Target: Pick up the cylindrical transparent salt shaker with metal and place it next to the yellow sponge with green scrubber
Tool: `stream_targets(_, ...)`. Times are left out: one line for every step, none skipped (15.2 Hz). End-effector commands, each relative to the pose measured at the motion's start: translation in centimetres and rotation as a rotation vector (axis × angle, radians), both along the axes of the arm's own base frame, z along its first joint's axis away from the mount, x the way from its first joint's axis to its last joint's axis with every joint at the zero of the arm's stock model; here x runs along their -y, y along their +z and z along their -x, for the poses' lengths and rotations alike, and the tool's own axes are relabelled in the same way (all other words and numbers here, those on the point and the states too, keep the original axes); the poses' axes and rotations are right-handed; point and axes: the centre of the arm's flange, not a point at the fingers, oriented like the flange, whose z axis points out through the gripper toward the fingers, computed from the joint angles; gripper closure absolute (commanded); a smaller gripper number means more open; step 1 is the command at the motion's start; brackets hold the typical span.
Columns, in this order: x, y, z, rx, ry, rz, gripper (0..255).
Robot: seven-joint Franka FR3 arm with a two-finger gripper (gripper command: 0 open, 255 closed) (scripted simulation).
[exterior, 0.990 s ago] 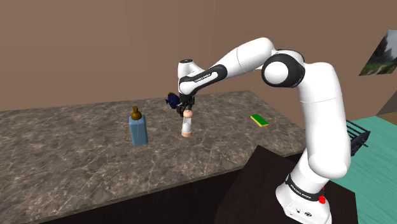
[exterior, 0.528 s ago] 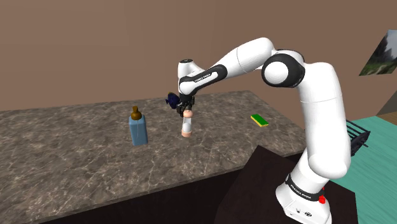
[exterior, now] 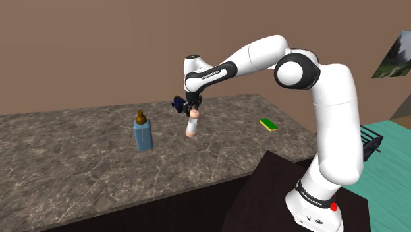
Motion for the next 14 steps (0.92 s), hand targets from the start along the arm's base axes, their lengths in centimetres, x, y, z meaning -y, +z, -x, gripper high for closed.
stream_targets(0.1, 1.1, 0.1, 0.0, 0.0, 0.0, 255)
stream_targets(0.1, 1.7, 0.1, 0.0, 0.0, 0.0, 255)
stream_targets(0.1, 2.2, 0.1, 0.0, 0.0, 0.0, 255)
stream_targets(0.1, 2.7, 0.1, 0.0, 0.0, 0.0, 255)
stream_targets(0.1, 3.2, 0.1, 0.0, 0.0, 0.0, 255)
stream_targets(0.1, 3.8, 0.1, 0.0, 0.0, 0.0, 255)
stream_targets(0.1, 4.3, 0.1, 0.0, 0.0, 0.0, 255)
stream_targets(0.1, 4.8, 0.1, 0.0, 0.0, 0.0, 255)
stream_targets(0.1, 5.3, 0.1, 0.0, 0.0, 0.0, 255)
stream_targets(0.1, 5.9, 0.1, 0.0, 0.0, 0.0, 255)
stream_targets(0.1, 6.4, 0.1, 0.0, 0.0, 0.0, 255)
stream_targets(0.1, 6.9, 0.1, 0.0, 0.0, 0.0, 255)
stream_targets(0.1, 7.5, 0.1, 0.0, 0.0, 0.0, 255)
stream_targets(0.1, 8.0, 0.1, 0.0, 0.0, 0.0, 255)
